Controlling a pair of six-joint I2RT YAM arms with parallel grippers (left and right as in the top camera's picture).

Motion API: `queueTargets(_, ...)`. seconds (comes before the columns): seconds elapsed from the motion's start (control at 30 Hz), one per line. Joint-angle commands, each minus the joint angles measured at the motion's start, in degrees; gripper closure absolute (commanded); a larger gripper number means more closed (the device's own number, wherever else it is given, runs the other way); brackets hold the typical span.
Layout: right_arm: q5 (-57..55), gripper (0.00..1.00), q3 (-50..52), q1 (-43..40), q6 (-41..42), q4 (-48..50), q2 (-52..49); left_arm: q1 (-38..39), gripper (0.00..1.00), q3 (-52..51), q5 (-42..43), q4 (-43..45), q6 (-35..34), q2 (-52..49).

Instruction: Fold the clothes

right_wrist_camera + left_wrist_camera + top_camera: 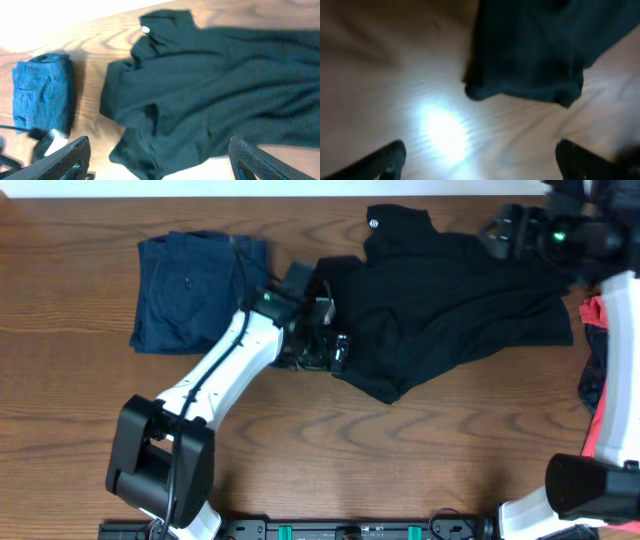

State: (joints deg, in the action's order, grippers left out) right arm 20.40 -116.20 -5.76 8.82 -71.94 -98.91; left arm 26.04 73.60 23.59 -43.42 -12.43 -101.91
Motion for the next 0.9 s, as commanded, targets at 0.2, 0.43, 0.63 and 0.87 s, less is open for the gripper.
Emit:
queueTargets(0.2,2.3,0.14,-0.1,-2.2,-0.3,-2.6,-0.1,0.3,0.15,-7.1,5.4,12.9,-5.6,-3.3)
queueTargets(0.43,2.3,0.14,-0.1,-2.2,-0.8,-4.4,-0.1,0.5,0.41,-7.1,5.4,18.9,-6.2,-9.5)
queueTargets(0.63,2.2,0.14,-0.1,-2.2,-1.2,-4.8,-0.1,0.5,0.86,-7.1,5.8,17.8,-6.1,-9.6)
queueTargets(0.87,-4.0,0.13,1.2,-2.2,-1.2,-5.0,-0.1,-3.5,0.94,-6.9,0.5,3.0,-5.7,-1.9)
